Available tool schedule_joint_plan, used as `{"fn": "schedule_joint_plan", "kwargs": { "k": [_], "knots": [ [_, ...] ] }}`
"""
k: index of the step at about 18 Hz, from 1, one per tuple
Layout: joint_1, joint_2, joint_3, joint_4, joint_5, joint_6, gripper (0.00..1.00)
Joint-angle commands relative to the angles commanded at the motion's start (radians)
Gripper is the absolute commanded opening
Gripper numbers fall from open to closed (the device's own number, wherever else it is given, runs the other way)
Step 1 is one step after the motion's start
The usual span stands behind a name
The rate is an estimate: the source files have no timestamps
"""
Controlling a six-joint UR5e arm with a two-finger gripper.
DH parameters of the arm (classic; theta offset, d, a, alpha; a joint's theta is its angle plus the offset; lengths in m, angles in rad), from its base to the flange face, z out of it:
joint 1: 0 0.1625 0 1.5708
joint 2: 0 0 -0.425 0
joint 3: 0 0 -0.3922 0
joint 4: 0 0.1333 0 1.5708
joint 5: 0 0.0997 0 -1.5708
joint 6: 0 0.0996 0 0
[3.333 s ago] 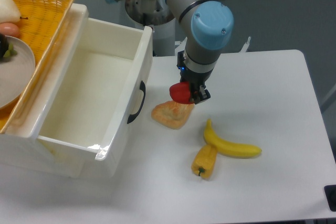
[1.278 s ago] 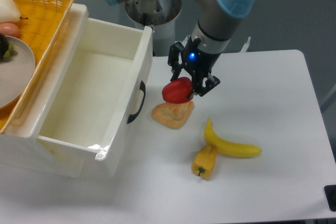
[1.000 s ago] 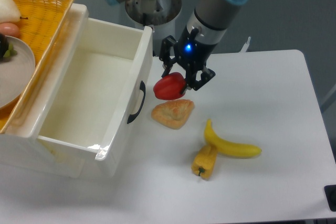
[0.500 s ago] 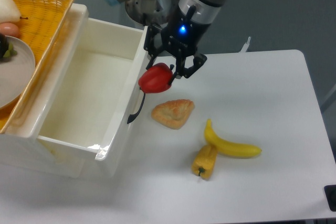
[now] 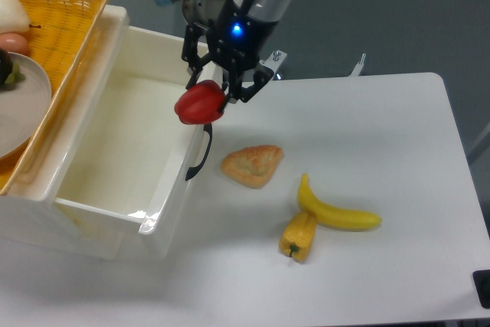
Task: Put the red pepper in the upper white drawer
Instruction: 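Carry the red pepper over the drawer interior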
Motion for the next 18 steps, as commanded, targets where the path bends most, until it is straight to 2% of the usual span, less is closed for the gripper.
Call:
{"fn": "schedule_joint_plan", "kwargs": {
  "k": [2, 4, 6, 11, 18],
  "knots": [
    [-0.006, 0.0, -0.002, -0.005, 0.0, -0.034, 0.41],
    [-0.023, -0.003, -0.002, 0.001, 0.002, -0.157, 0.41],
    [-0.051, -0.008, -0.003, 0.006, 0.018, -0.219, 0.41],
    [-0.077, -0.003, -0.034, 0.006, 0.034, -0.273, 0.43],
    [-0.117, -0.008, -0.058, 0.005, 0.034, -0.276, 0.43]
  ]
}}
